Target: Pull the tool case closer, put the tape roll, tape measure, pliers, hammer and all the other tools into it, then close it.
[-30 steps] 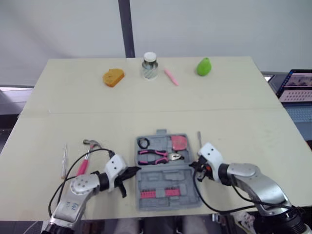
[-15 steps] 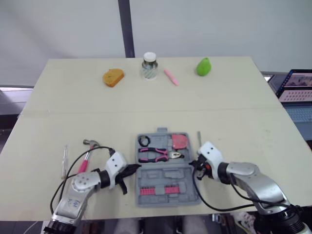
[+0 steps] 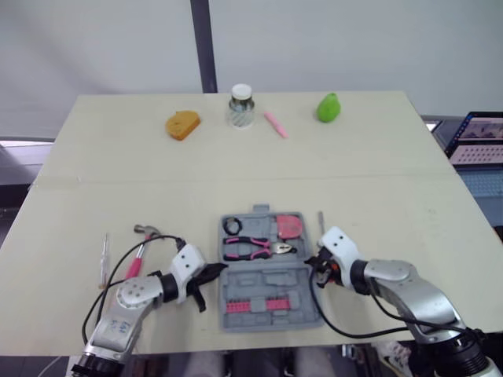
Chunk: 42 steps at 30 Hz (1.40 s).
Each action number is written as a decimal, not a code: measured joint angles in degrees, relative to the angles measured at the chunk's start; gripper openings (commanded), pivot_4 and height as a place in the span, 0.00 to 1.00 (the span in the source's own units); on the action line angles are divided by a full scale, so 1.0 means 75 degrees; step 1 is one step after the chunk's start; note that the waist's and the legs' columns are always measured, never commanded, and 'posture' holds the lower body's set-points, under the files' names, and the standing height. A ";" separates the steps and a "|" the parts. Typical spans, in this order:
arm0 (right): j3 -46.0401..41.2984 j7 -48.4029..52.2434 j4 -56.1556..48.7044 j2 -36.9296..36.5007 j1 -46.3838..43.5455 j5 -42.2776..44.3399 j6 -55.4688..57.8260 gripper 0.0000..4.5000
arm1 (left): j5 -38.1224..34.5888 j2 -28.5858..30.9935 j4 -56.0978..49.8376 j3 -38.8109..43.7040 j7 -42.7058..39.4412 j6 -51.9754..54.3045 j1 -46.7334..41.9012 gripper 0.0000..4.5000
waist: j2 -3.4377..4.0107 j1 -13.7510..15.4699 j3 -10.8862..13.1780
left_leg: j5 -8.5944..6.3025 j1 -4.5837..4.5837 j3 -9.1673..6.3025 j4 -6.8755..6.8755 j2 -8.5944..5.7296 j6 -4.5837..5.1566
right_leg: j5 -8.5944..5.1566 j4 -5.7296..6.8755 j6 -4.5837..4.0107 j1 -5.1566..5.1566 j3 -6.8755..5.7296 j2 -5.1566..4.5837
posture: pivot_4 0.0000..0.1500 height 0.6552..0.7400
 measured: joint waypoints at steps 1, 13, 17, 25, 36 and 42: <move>0.0000 0.0000 0.0000 0.0001 -0.0001 -0.0001 0.0000 0.00 | 0.0001 0.0000 0.0001 0.0000 0.0001 -0.0002 0.0000 0.00 | 0.0000 0.0000 0.0000 | 0.0000 0.0000 0.0000 0.0000 0.0000 0.0000 | 0.0000 0.0000 0.0000 0.0000 0.0000 0.0000 | 1.00 0.47; -0.0004 0.0000 0.0003 0.0023 -0.0003 -0.0028 0.0000 0.00 | 0.0019 -0.0024 0.0054 0.0001 0.0022 -0.0019 -0.0057 0.00 | 0.0000 0.0000 0.0000 | 0.0000 0.0000 0.0000 0.0000 0.0000 0.0000 | 0.0000 0.0000 0.0000 0.0000 0.0000 0.0000 | 1.00 0.47; -0.0005 0.0000 0.0003 0.0046 -0.0005 -0.0062 0.0000 0.00 | 0.0021 -0.0023 0.0062 0.0001 0.0035 -0.0020 -0.0067 0.00 | 0.0000 0.0000 0.0000 | 0.0000 0.0000 -0.0001 0.0000 0.0000 0.0000 | 0.0000 0.0000 0.0000 0.0000 0.0000 0.0000 | 1.00 0.47; -0.0015 0.0000 0.0010 0.0090 -0.0012 -0.0091 0.0000 0.00 | 0.0022 -0.0023 0.0082 0.0001 0.0083 -0.0019 -0.0107 0.00 | 0.0000 -0.0001 0.0000 | 0.0000 0.0000 -0.0001 0.0000 0.0000 0.0000 | 0.0000 0.0000 0.0000 0.0000 -0.0001 0.0000 | 1.00 0.47; -0.0017 0.0000 0.0064 0.0115 -0.0050 -0.0090 -0.0008 0.00 | 0.0022 -0.0023 0.0104 0.0005 0.0093 -0.0019 -0.0123 0.00 | 0.0000 -0.0001 0.0000 | 0.0001 0.0000 -0.0001 0.0000 0.0001 -0.0001 | 0.0000 0.0000 0.0000 0.0000 -0.0001 0.0001 | 1.00 0.47; -0.0018 0.0001 0.0061 0.0107 -0.0049 -0.0076 -0.0009 0.00 | 0.0018 -0.0007 -0.0068 0.0028 0.0110 0.0053 0.0023 0.00 | 0.0000 -0.0001 0.0000 | 0.0001 0.0000 -0.0002 -0.0001 0.0001 -0.0001 | 0.0000 0.0001 0.0000 0.0000 -0.0001 0.0000 | 1.00 0.47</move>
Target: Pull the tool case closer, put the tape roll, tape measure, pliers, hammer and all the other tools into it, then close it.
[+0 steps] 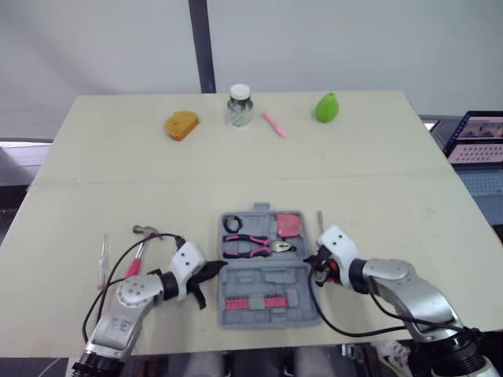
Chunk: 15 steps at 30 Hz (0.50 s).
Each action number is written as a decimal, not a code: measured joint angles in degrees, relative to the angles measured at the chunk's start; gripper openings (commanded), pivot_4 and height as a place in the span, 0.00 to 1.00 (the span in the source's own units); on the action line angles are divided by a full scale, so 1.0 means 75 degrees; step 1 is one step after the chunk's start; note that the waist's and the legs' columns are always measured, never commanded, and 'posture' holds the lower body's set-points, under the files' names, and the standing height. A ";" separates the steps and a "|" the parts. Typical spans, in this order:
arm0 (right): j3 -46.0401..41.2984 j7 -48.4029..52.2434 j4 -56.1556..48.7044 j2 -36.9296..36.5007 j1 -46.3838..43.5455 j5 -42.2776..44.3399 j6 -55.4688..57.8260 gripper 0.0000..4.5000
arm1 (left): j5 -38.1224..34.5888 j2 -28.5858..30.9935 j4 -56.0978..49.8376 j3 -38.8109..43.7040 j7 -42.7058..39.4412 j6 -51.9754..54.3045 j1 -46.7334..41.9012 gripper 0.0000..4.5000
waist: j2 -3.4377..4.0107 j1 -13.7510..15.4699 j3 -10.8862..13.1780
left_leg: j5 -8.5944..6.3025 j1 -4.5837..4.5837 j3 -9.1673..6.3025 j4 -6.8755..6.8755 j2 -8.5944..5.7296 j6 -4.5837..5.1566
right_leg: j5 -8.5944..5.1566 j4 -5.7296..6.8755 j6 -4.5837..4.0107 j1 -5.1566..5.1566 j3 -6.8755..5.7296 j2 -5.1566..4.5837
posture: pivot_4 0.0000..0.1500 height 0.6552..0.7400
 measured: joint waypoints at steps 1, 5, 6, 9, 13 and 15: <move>0.0000 0.0001 -0.0001 -0.0011 0.0000 0.0005 0.0000 0.00 | -0.0002 0.0001 -0.0020 0.0012 -0.0001 0.0004 0.0019 0.00 | 0.0000 0.0000 0.0000 | 0.0000 0.0000 0.0000 0.0000 0.0000 0.0000 | 0.0000 0.0000 0.0000 0.0000 0.0000 0.0000 | 1.00 0.47; 0.0000 0.0001 -0.0009 -0.0037 0.0001 0.0018 0.0000 0.00 | -0.0030 0.0001 -0.0058 0.0029 -0.0014 0.0085 0.0030 0.00 | 0.0000 -0.0001 0.0000 | 0.0000 -0.0001 0.0000 0.0000 0.0000 0.0000 | 0.0000 0.0000 0.0000 0.0000 0.0000 0.0000 | 1.00 0.47; 0.0000 0.0001 -0.0010 -0.0051 0.0001 0.0025 0.0000 0.00 | -0.0038 0.0001 -0.0068 0.0032 -0.0014 0.0109 0.0028 0.00 | 0.0000 -0.0001 0.0000 | 0.0000 -0.0001 0.0000 -0.0001 0.0000 0.0000 | 0.0000 -0.0001 0.0000 -0.0001 0.0000 0.0000 | 1.00 0.47; -0.0001 0.0003 -0.0040 -0.0134 0.0000 0.0078 0.0018 0.00 | -0.0050 -0.0001 -0.0089 0.0035 -0.0020 0.0180 -0.0006 0.00 | 0.0000 0.0000 0.0000 | 0.0000 -0.0003 0.0000 -0.0001 -0.0001 0.0000 | 0.0000 0.0000 0.0000 -0.0001 -0.0001 0.0000 | 1.00 0.47; -0.0184 0.0057 -0.0299 -0.0370 -0.0001 0.0237 0.0165 0.00 | -0.0094 0.0022 -0.0092 0.0145 -0.0023 0.0290 -0.0076 0.00 | 0.0000 0.0011 0.0000 | 0.0001 -0.0006 -0.0001 -0.0001 -0.0003 0.0001 | 0.0000 -0.0001 0.0000 -0.0001 -0.0003 -0.0001 | 1.00 0.47; -0.0314 0.0105 -0.0498 -0.0518 -0.0023 0.0325 0.0228 0.00 | -0.0129 0.0070 -0.0124 0.0230 -0.0026 0.0366 -0.0119 0.00 | 0.0000 0.0009 0.0000 | 0.0001 -0.0006 -0.0003 -0.0001 -0.0002 0.0002 | 0.0001 -0.0001 0.0001 -0.0001 -0.0003 -0.0001 | 1.00 0.47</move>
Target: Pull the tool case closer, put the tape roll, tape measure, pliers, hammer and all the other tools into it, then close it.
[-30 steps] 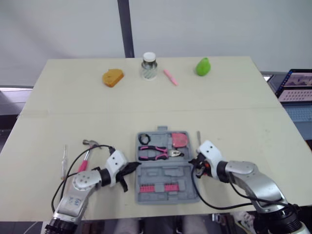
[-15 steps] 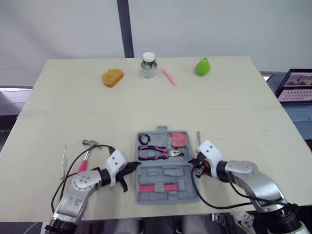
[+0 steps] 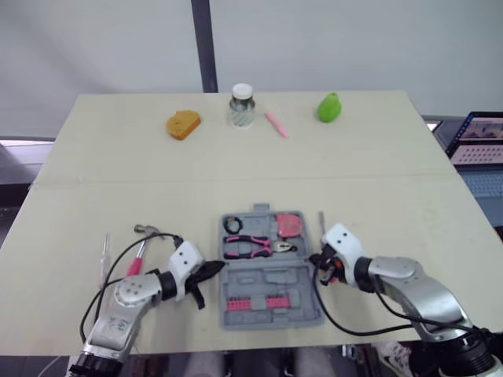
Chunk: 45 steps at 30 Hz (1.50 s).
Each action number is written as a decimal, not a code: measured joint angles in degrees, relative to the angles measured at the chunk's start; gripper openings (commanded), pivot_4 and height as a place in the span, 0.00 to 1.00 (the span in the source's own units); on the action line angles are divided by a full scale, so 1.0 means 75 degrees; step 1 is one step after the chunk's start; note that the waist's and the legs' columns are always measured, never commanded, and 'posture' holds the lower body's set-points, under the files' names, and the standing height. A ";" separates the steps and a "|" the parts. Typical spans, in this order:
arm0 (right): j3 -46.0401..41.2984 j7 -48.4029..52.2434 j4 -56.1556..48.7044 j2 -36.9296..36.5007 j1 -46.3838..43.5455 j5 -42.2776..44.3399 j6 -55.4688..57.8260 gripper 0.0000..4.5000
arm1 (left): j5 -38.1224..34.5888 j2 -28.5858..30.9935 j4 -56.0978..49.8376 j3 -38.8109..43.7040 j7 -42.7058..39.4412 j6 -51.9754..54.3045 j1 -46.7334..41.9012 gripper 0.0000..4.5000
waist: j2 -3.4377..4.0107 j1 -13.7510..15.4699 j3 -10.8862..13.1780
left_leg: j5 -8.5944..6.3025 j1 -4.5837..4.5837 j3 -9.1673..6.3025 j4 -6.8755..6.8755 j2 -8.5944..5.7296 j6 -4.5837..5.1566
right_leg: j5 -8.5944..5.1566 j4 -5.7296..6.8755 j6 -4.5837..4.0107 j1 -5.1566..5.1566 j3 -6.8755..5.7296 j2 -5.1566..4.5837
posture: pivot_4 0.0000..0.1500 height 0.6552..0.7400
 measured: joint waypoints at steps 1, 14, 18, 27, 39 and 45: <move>-0.0037 0.0022 -0.0073 -0.0048 -0.0027 0.0043 0.0037 0.00 | -0.0036 0.0024 -0.0031 0.0044 -0.0002 0.0051 -0.0005 0.00 | 0.0000 -0.0001 0.0000 | 0.0000 0.0000 -0.0001 0.0000 0.0000 0.0000 | 0.0000 0.0000 0.0000 0.0000 0.0000 0.0000 | 1.00 0.47; -0.1405 0.0663 -0.1317 -0.1282 0.0393 0.1237 0.0608 0.00 | -0.0584 0.0356 -0.1024 0.0540 -0.0015 0.0845 0.0462 0.00 | -0.0002 0.0005 0.0001 | 0.0000 -0.0003 -0.0008 -0.0004 0.0002 0.0001 | 0.0001 -0.0010 0.0001 0.0004 -0.0005 -0.0023 | 1.00 0.47; -0.2028 0.1021 -0.1517 -0.1535 0.0911 0.1604 0.0437 0.00 | -0.1050 0.0458 -0.1469 0.0926 -0.0160 0.0956 0.0785 0.00 | -0.0008 0.0017 0.0005 | -0.0001 -0.0003 -0.0009 -0.0004 0.0003 0.0001 | 0.0001 -0.0018 0.0001 0.0006 -0.0005 -0.0030 | 1.00 0.47; -0.2830 0.1859 -0.1402 -0.1737 0.1887 0.2129 -0.0466 0.00 | -0.2170 0.0880 -0.2260 0.2369 -0.0768 0.0663 0.1392 0.00 | -0.0008 0.0021 0.0006 | -0.0001 -0.0001 -0.0008 -0.0007 0.0002 0.0001 | 0.0001 -0.0021 0.0001 0.0010 -0.0005 -0.0025 | 1.00 0.47; -0.3713 0.2315 -0.0241 -0.1008 0.3787 0.1538 -0.3496 0.00 | -0.2275 0.0469 -0.2302 0.3513 -0.1177 -0.0808 0.3732 0.06 | -0.0011 0.0108 0.0008 | -0.0004 0.0010 -0.0003 -0.0011 0.0000 0.0006 | 0.0001 -0.0046 0.0002 0.0018 -0.0001 -0.0023 | 1.00 0.47; -0.3755 0.2350 -0.0139 -0.0882 0.4449 0.1542 -0.3550 0.53 | -0.2115 0.0010 -0.1927 0.3398 -0.1336 -0.1554 0.4475 0.63 | -0.0011 0.0195 0.0007 | -0.0013 0.0010 0.0000 -0.0011 0.0002 0.0010 | 0.0001 -0.0049 0.0002 0.0014 0.0020 -0.0034 | 1.00 0.47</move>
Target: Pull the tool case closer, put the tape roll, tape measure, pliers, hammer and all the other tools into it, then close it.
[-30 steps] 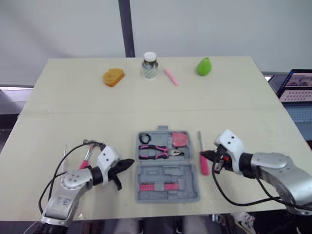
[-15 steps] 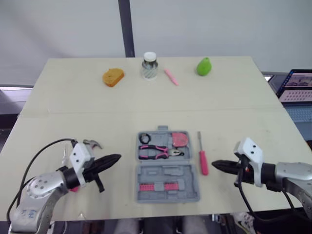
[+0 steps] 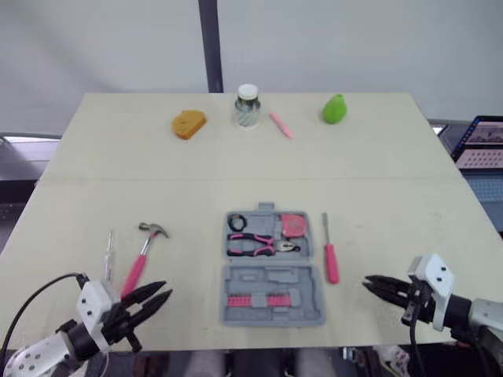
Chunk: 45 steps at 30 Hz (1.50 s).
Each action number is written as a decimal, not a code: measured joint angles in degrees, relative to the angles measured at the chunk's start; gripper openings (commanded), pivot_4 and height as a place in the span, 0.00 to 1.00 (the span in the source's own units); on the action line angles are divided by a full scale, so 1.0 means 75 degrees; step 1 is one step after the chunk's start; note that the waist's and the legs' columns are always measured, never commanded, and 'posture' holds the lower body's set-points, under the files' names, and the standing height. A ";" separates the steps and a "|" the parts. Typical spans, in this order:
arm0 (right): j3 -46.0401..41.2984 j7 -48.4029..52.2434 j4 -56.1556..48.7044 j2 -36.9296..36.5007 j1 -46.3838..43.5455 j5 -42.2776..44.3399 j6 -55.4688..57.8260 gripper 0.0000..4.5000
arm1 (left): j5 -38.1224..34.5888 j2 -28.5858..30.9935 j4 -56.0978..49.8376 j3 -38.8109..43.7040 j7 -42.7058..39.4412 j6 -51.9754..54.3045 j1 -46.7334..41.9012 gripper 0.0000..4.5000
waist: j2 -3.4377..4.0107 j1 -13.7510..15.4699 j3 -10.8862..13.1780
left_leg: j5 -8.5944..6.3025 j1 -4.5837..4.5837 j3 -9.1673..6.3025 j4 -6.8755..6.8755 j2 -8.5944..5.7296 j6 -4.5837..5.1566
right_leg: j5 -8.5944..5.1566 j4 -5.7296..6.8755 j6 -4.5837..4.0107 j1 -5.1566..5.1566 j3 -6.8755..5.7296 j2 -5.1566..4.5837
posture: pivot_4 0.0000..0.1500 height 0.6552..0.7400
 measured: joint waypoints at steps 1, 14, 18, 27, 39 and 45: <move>0.0003 0.0000 0.0000 0.0021 0.0065 0.0002 0.0005 0.64 | 0.0044 -0.0057 0.0057 -0.0038 -0.0008 -0.0081 0.0083 0.74 | 0.0000 0.0000 0.0000 | -0.0002 0.0000 0.0000 0.0000 0.0003 -0.0001 | 0.0000 -0.0001 -0.0001 0.0000 0.0006 0.0000 | 1.00 0.47; 0.0115 0.0058 -0.0003 0.0083 0.0611 0.0035 -0.0130 0.99 | 0.0279 -0.0300 0.0542 -0.0252 -0.0022 -0.0898 0.0520 1.00 | 0.0000 -0.0003 0.0000 | -0.0017 0.0000 0.0005 0.0000 0.0008 0.0006 | -0.0002 -0.0004 -0.0004 -0.0008 0.0057 0.0001 | 1.00 0.47; 0.0115 0.0058 -0.0003 0.0083 0.0580 0.0069 -0.0166 0.99 | 0.0279 -0.0291 0.0491 -0.0378 0.0072 -0.0855 0.0389 1.00 | 0.0000 -0.0003 0.0000 | -0.0017 -0.0001 0.0006 0.0000 0.0010 0.0003 | -0.0002 -0.0003 -0.0005 -0.0008 0.0056 0.0002 | 1.00 0.47; 0.0136 0.0342 -0.0001 -0.0070 0.0202 0.0257 -0.0167 0.99 | -0.0147 -0.0621 -0.0364 -0.0427 0.1082 0.0145 0.0318 1.00 | -0.0001 -0.0004 0.0000 | -0.0016 0.0001 0.0006 0.0000 0.0009 0.0004 | -0.0002 -0.0002 -0.0003 -0.0005 0.0059 0.0003 | 1.00 0.47; -0.0038 0.1107 -0.0490 -0.0115 -0.0554 0.0792 -0.1009 0.99 | -0.0854 -0.1147 -0.1722 0.1109 0.4291 0.3045 0.0453 1.00 | -0.0030 0.0021 0.0016 | -0.0011 0.0005 0.0004 0.0002 0.0005 0.0004 | -0.0001 0.0000 -0.0001 0.0004 0.0056 0.0016 | 1.00 0.47; 0.0317 0.1434 -0.0552 -0.0112 -0.0641 0.0785 -0.1488 0.99 | -0.1038 -0.0227 -0.0631 0.1743 0.4165 0.3616 -0.0408 1.00 | -0.0030 0.0022 0.0016 | -0.0008 0.0004 0.0003 0.0002 0.0006 -0.0002 | -0.0002 0.0006 -0.0004 -0.0002 0.0056 0.0014 | 1.00 0.47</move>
